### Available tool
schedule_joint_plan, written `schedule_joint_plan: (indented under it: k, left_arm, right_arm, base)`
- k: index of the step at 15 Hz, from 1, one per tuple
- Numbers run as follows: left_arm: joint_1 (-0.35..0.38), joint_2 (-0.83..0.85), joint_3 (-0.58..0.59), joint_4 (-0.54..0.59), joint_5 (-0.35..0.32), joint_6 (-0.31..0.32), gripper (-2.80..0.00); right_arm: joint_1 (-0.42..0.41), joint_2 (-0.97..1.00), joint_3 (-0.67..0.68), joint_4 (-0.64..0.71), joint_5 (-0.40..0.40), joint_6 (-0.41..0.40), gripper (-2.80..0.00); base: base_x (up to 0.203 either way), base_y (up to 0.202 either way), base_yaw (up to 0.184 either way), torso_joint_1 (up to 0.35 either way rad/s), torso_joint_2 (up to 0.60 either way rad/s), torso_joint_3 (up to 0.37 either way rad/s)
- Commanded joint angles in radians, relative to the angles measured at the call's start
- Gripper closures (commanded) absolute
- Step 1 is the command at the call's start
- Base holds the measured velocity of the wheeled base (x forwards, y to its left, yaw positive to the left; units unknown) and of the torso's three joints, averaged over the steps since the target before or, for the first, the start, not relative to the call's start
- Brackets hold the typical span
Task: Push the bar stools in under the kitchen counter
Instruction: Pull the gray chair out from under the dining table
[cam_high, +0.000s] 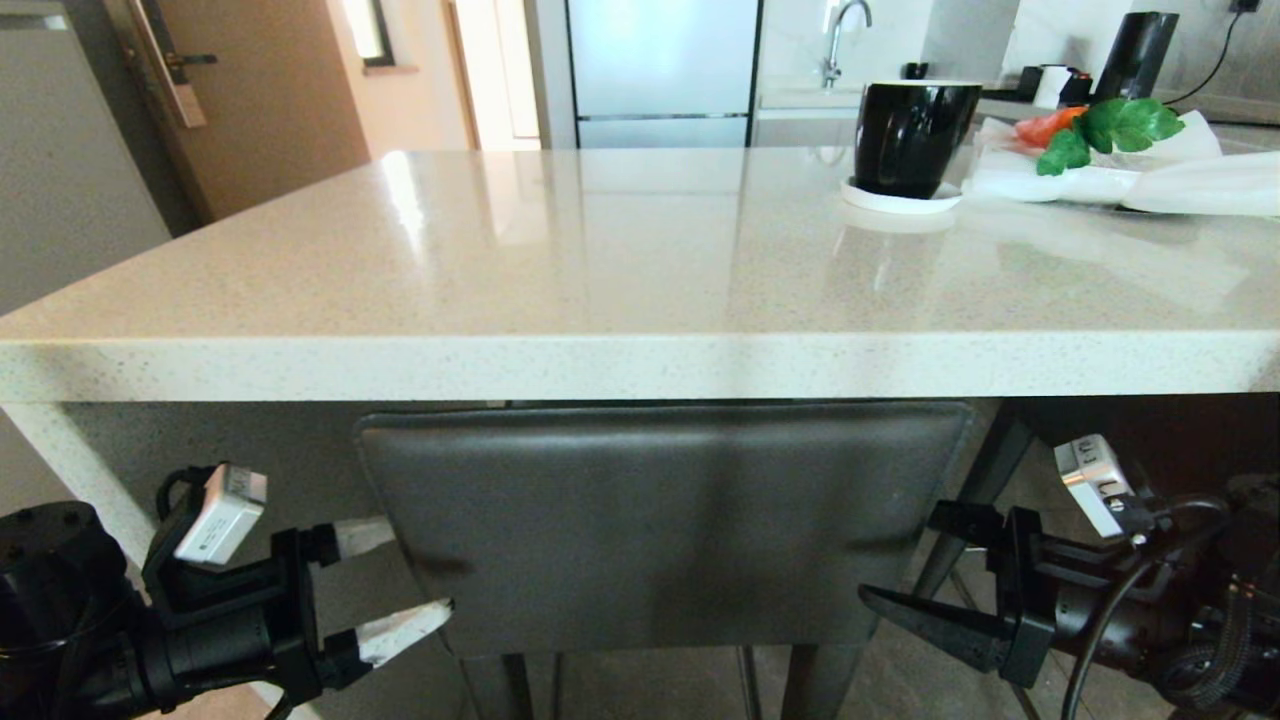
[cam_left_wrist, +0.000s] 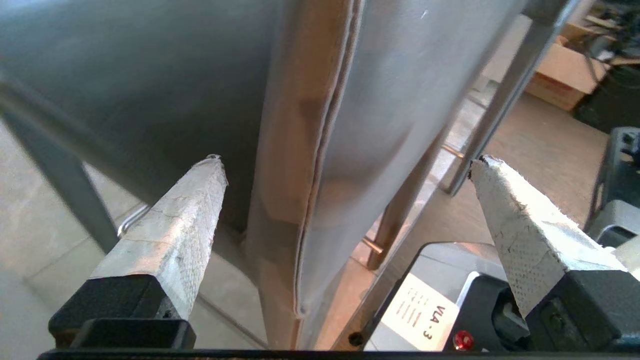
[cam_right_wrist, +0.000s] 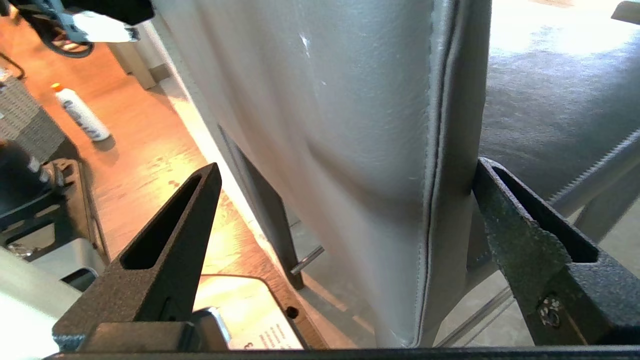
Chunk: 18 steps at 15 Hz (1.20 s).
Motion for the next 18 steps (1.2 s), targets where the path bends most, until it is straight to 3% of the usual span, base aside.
schedule_joint_plan:
  k: [1, 11, 18]
  left_arm:
    - [0.002, -0.009, 0.009, -0.009, 0.006, -0.001, -2.8]
    - [-0.015, -0.022, 0.037, -0.009, 0.004, 0.007, -2.8]
    - [-0.015, -0.029, 0.056, -0.009, 0.006, 0.007, -2.8]
  right_arm:
    - [0.001, 0.002, 0.005, -0.008, 0.002, 0.0, -2.8]
    - [-0.002, 0.009, 0.006, -0.008, 0.0, -0.002, -2.8]
    - [-0.004, 0.008, 0.02, -0.014, 0.0, -0.002, -2.8]
  base:
    - [0.0, 0.0, 0.0, 0.0, 0.0, 0.0]
    - [0.0, 0.0, 0.0, 0.0, 0.0, 0.0]
    - [-0.189, 0.0, -0.002, 0.001, 0.0, 0.001]
